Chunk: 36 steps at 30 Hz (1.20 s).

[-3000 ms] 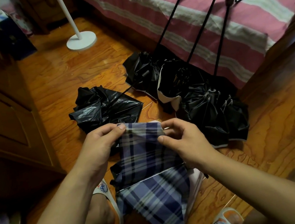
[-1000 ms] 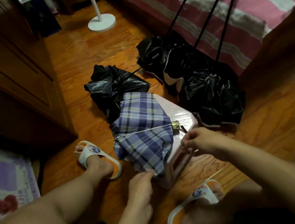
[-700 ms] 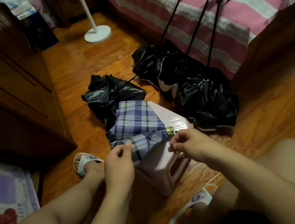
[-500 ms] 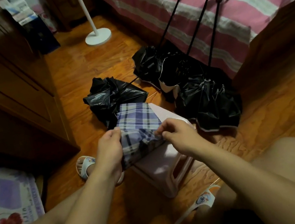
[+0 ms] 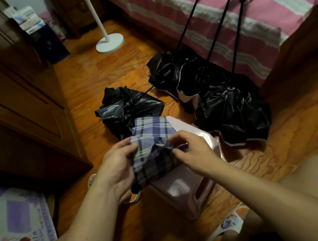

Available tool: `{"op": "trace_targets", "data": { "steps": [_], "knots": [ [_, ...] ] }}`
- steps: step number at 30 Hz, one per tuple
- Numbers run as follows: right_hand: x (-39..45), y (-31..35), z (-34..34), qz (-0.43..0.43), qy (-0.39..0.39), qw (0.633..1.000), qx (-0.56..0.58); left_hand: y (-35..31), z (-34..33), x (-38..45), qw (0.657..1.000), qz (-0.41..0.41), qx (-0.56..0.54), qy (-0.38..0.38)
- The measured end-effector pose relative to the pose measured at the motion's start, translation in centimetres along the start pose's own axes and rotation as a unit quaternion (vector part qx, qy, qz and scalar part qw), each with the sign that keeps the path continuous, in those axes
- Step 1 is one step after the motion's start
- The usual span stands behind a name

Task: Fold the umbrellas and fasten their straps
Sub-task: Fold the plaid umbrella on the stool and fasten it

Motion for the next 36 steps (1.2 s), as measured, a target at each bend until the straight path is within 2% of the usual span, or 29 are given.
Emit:
{"op": "trace_targets", "data": {
  "steps": [2, 7, 10, 13, 19, 25, 29, 32, 36],
  "knots": [
    [0.3, 0.4, -0.5, 0.024, 0.004, 1.000, 0.000, -0.2, 0.0, -0.3, 1.000, -0.013, -0.007, -0.001],
    [0.7, 1.7, -0.4, 0.102, -0.075, 0.991, -0.032, -0.7, 0.3, -0.3, 0.999, -0.030, -0.026, -0.031],
    [1.0, 1.9, 0.4, 0.089, -0.091, 0.992, -0.004, -1.0, 1.5, 0.4, 0.996, -0.058, 0.023, -0.061],
    [1.0, 1.7, 1.1, 0.059, -0.096, 0.993, 0.026, -1.2, 2.3, 0.5, 0.993, -0.080, 0.060, -0.056],
    [0.2, 0.5, 0.2, 0.023, -0.017, 1.000, 0.009, -1.3, 2.2, -0.2, 0.990, -0.101, 0.100, -0.010],
    [-0.9, 1.3, 0.6, 0.039, -0.081, 0.996, -0.022, -1.7, 2.3, -0.4, 0.990, -0.120, 0.074, -0.010],
    [-1.0, 1.0, 0.3, 0.055, -0.025, 0.996, -0.062, -1.6, 2.2, -0.6, 0.989, -0.130, 0.066, -0.009],
    [-1.0, 1.3, 0.3, 0.088, -0.025, 0.989, -0.116, -1.5, 2.4, -0.9, 0.985, -0.148, 0.087, -0.017],
    [-0.9, 1.6, 0.2, 0.085, -0.016, 0.988, -0.126, -1.5, 2.8, -1.3, 0.977, -0.172, 0.122, -0.010]
  ]
}}
Point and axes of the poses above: each hand's wrist, its own x-axis towards the middle knuckle, its own z-axis out of the back of the hand, y = z × x, the point moved 2 cm from there along x, towards the middle knuckle, and after that the axes turned 1 degree about z, right-handed, at the moved point
